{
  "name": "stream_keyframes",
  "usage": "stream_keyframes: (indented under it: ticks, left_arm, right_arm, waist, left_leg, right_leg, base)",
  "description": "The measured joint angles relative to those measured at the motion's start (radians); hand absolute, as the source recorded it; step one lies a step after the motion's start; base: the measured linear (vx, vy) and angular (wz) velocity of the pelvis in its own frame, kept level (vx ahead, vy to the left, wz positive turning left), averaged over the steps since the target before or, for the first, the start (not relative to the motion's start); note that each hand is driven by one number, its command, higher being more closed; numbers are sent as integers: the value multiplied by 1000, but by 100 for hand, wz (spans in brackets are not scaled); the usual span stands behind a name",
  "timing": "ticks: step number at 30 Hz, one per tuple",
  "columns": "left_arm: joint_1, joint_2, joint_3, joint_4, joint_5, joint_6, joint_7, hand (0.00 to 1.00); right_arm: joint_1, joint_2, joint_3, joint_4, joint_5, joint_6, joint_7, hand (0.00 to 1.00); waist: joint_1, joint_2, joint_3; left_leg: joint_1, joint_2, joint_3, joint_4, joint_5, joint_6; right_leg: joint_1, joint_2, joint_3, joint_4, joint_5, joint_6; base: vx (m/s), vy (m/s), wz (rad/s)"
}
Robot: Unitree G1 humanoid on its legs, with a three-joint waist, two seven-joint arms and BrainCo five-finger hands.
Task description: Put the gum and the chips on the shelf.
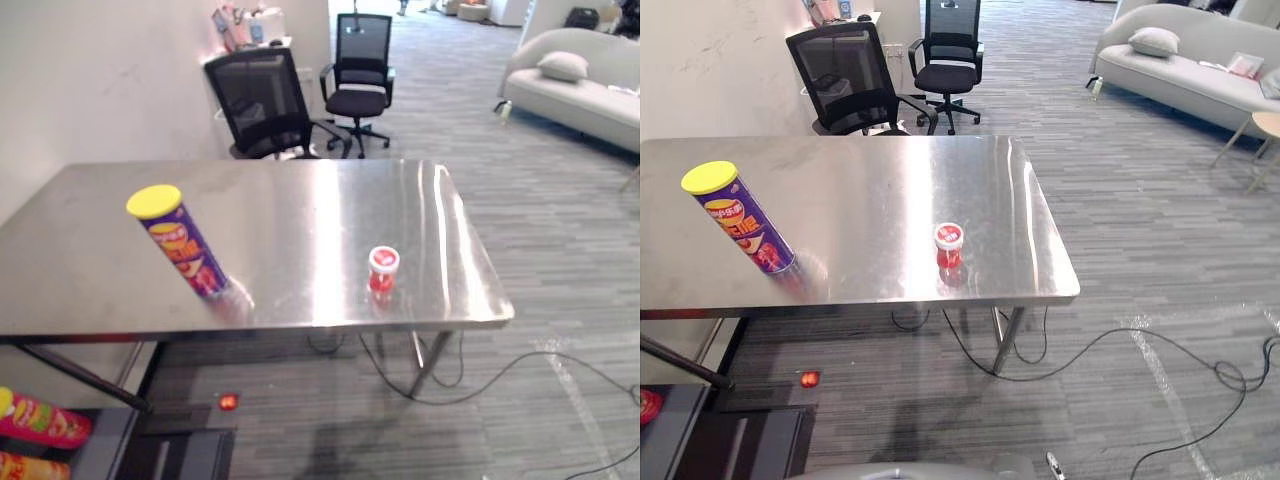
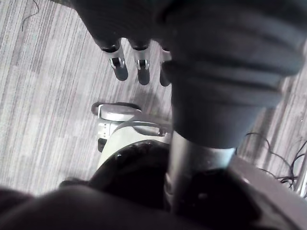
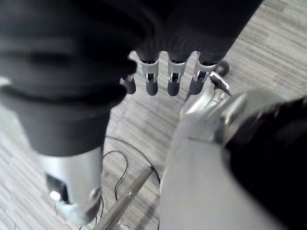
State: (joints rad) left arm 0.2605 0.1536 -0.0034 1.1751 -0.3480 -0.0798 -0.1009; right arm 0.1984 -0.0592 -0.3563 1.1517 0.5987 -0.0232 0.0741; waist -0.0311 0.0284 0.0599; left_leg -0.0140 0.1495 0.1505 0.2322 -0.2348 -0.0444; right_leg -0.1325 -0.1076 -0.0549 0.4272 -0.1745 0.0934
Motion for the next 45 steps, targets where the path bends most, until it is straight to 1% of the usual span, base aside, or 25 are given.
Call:
stream_keyframes:
  ticks: [1, 2, 3, 5, 7, 8, 12, 18, 20, 22, 24, 25, 26, 27, 28, 29, 30, 31, 33, 35, 36, 37, 39, 43, 45]
  left_arm:
    - [-1, 1, 2, 7, 0, -5, -1, 0]
    - [3, 13, 10, -7, 0, -10, -15, 0]
    - [-1, 6, 16, -1, 2, -8, -16, 0]
    - [-16, -25, 44, 18, 23, 2, 17, 0]
    - [-24, -33, 65, 35, 29, 4, 19, 0]
    - [-23, -34, 81, 39, 28, 3, 19, 0]
    - [-22, -35, 91, 37, 26, 1, 15, 0]
    - [-17, -33, 90, 38, 26, 3, 4, 0]
    - [-17, -32, 91, 39, 26, 5, 1, 0]
    - [-12, -29, 101, 39, 26, 5, 1, 0]
    - [-5, -30, 112, 37, 26, 10, 1, 0]
    - [0, -32, 120, 34, 26, 16, 1, 0]
    - [11, -35, 130, 28, 26, 17, 2, 0]
    - [19, -36, 130, 24, 27, 17, 5, 0]
    - [33, -38, 130, 13, 28, 18, 9, 0]
    - [46, -40, 131, 4, 30, 18, 15, 0]
    - [49, -41, 132, 0, 36, 18, 16, 0]
    - [54, -42, 134, -3, 41, 18, 17, 0]
    - [59, -42, 137, -4, 44, 18, 17, 0]
    - [61, -42, 139, -4, 49, 18, 17, 0]
    - [62, -42, 140, -4, 49, 18, 17, 0]
    - [66, -41, 139, -4, 51, 17, 19, 0]
    - [68, -42, 137, -2, 58, 18, 23, 0]
    - [68, -40, 125, -2, 68, 20, 27, 0]
    - [70, -38, 120, -2, 82, 19, 27, 0]
  right_arm:
    - [8, -3, 17, 1, -1, 0, 0, 0]
    - [15, -1, 31, 2, -4, 1, 0, 0]
    - [14, -12, 34, 4, -10, 3, 0, 0]
    - [-9, -24, 52, -2, -12, -4, 5, 0]
    - [-9, -43, 65, 1, -14, -1, 10, 0]
    - [-5, -45, 75, 2, -30, -2, 12, 0]
    - [4, -54, 84, 4, -50, -1, 11, 0]
    - [-3, -49, 78, 12, -40, 0, -3, 0]
    - [1, -44, 25, 27, -24, 3, -11, 0]
    - [6, -43, -40, 34, 35, 3, -37, 0]
    - [24, -42, -159, -16, 81, 7, -56, 0]
    - [40, -43, -250, -102, 102, 4, -84, 0]
    - [46, -48, -340, -203, 119, -4, -114, 0]
    - [47, -49, -393, -267, 123, -6, -130, 0]
    - [49, -55, -487, -407, 123, -18, -161, 0]
    - [48, -72, -551, -542, 118, -47, -201, 0]
    - [48, -81, -584, -610, 116, -62, -229, 0]
    - [46, -102, -652, -731, 114, -98, -281, 0]
    - [25, -151, -753, -909, 38, -170, -401, 0]
    - [-5, -174, -792, -978, -33, -198, -472, 0]
    - [-17, -173, -796, -998, -59, -202, -491, 0]
    - [-41, -168, -792, -1035, -103, -202, -521, 0]
    - [-81, -166, -768, -1091, -160, -196, -550, 0]
    - [-102, -174, -685, -1239, -210, -193, -539, 0]
    - [-108, -205, -589, -1320, -209, -199, -497, 0]
  waist:
    - [4, -6, 2]
    - [12, -41, 10]
    - [10, -24, 7]
    - [5, -1, 11]
    - [7, 7, 13]
    - [5, 5, 12]
    - [6, 2, 10]
    - [6, -12, -1]
    - [5, -14, -5]
    - [4, -15, -14]
    - [1, -15, -27]
    - [-5, -14, -32]
    - [-20, -16, -38]
    - [-27, -16, -46]
    - [-40, -16, -62]
    - [-51, -16, -71]
    - [-51, -15, -75]
    - [-51, -15, -85]
    - [-52, -17, -94]
    - [-55, -19, -95]
    - [-58, -19, -96]
    - [-66, -20, -96]
    - [-73, -18, -97]
    - [-72, -17, -100]
    - [-69, -19, -103]
  left_leg:
    - [6, 3, -25, -16, 8, -12]
    - [19, -28, -32, -30, 14, -23]
    - [20, -26, -55, -36, 12, -26]
    - [28, -9, -105, -87, 58, -52]
    - [35, 13, -114, -120, 60, -55]
    - [40, 20, -120, -136, 63, -67]
    - [36, 19, -158, -174, 66, -73]
    - [35, -8, -138, -191, 66, -71]
    - [35, -16, -137, -193, 65, -70]
    - [35, -20, -136, -195, 64, -68]
    - [34, -22, -134, -196, 61, -63]
    - [34, -23, -132, -196, 57, -58]
    - [32, -24, -130, -196, 55, -56]
    - [28, -24, -127, -197, 54, -56]
    - [18, -26, -122, -197, 53, -54]
    - [16, -27, -122, -199, 53, -54]
    - [17, -27, -122, -198, 53, -54]
    - [17, -28, -125, -198, 53, -54]
    - [19, -27, -134, -196, 53, -54]
    - [18, -26, -137, -196, 53, -54]
    - [18, -26, -138, -196, 53, -54]
    - [17, -26, -139, -195, 53, -54]
    - [16, -30, -139, -194, 53, -54]
    - [15, -34, -143, -192, 53, -54]
    - [13, -36, -145, -190, 55, -55]
  right_leg:
    - [-1, 41, -9, -152, 15, 3]
    - [1, 41, 12, -312, 154, -17]
    - [9, 49, -5, -298, 152, -31]
    - [23, 58, -20, -326, 153, -29]
    - [46, 80, -36, -370, 153, -30]
    - [56, 92, -51, -383, 153, -30]
    - [81, 91, -96, -432, 163, -31]
    - [101, 64, -78, -499, 203, -17]
    - [100, 57, -74, -503, 205, -14]
    - [99, 54, -72, -505, 205, -14]
    - [99, 53, -69, -510, 205, -14]
    - [98, 52, -66, -512, 205, -14]
    - [93, 52, -61, -512, 205, -14]
    - [84, 51, -57, -511, 205, -14]
    - [73, 50, -52, -511, 206, -13]
    - [68, 49, -49, -510, 206, -13]
    - [68, 49, -47, -510, 208, -11]
    - [68, 48, -46, -510, 208, -11]
    - [69, 49, -47, -503, 208, -10]
    - [68, 50, -48, -498, 208, -10]
    - [68, 50, -48, -497, 207, -10]
    - [68, 51, -48, -496, 207, -10]
    - [67, 52, -44, -494, 207, -10]
    - [64, 51, -44, -484, 203, -4]
    - [60, 49, -45, -477, 203, -4]
  base:
    - [331, -177, 75]
    - [323, -176, 73]
    - [279, -119, 59]
    - [242, -118, 36]
    - [131, -114, 16]
    - [85, -77, 21]
    - [51, -1, 40]
    - [-14, 65, -5]
    - [3, 62, -6]
    - [7, 18, -1]
    - [39, 25, -4]
    - [48, 28, -8]
    - [45, 29, -12]
    - [49, 28, -14]
    - [64, 25, -13]
    - [86, 26, -11]
    - [73, 19, -5]
    - [71, 19, 0]
    - [40, 15, 4]
    - [-25, 3, 3]
    - [-55, -3, 3]
    - [-52, -6, 1]
    - [-90, -18, -2]
    - [-82, -6, 1]
    - [-45, 6, 3]
